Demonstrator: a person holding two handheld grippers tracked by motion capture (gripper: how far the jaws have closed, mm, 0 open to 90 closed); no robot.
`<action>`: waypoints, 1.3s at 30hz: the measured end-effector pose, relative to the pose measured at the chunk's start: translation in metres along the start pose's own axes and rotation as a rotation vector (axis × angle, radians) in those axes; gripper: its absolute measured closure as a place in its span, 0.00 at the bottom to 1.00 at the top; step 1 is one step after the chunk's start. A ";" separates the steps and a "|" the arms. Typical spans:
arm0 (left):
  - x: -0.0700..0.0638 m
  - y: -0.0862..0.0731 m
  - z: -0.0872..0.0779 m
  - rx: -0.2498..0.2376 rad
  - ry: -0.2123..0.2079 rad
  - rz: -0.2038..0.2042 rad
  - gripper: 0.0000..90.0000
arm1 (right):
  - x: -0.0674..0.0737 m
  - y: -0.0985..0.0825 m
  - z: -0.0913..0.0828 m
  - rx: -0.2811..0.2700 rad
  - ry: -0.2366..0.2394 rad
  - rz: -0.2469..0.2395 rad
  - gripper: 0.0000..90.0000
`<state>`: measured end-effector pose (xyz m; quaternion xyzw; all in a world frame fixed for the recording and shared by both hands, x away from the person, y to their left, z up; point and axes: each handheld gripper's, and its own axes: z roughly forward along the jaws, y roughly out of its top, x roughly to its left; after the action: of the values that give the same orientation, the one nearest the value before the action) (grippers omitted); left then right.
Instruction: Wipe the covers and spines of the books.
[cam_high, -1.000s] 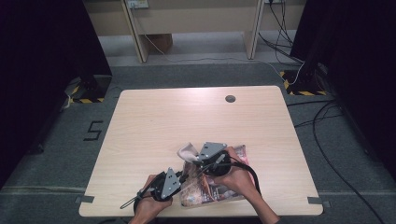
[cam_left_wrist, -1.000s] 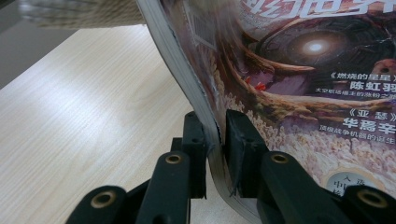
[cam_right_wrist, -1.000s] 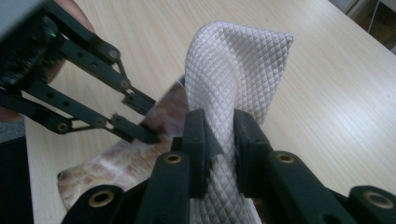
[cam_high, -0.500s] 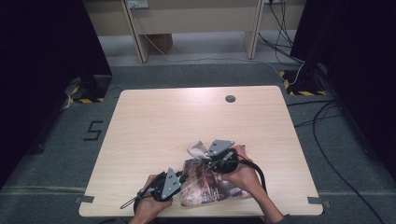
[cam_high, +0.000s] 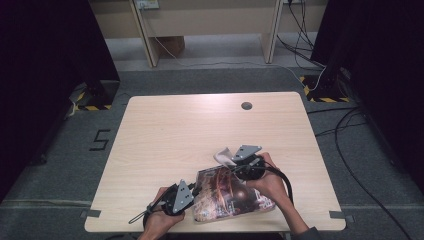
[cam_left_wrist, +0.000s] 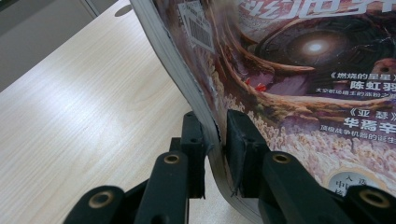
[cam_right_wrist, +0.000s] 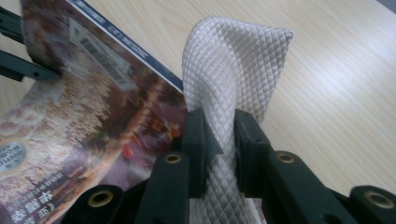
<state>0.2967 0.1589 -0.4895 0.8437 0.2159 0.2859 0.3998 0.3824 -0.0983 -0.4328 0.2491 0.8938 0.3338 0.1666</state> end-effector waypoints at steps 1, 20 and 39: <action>0.000 0.000 0.000 -0.001 -0.001 -0.002 0.86 | -0.001 -0.001 0.000 0.004 -0.006 0.000 0.85; -0.001 0.001 -0.001 -0.007 0.005 0.002 0.86 | 0.003 0.006 -0.001 0.000 -0.001 -0.035 0.85; 0.000 0.001 -0.001 -0.008 0.007 0.004 0.85 | -0.016 -0.008 0.001 0.033 -0.036 0.006 0.85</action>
<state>0.2959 0.1588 -0.4887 0.8416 0.2143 0.2905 0.4018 0.3930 -0.1124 -0.4368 0.2607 0.8952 0.3149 0.1776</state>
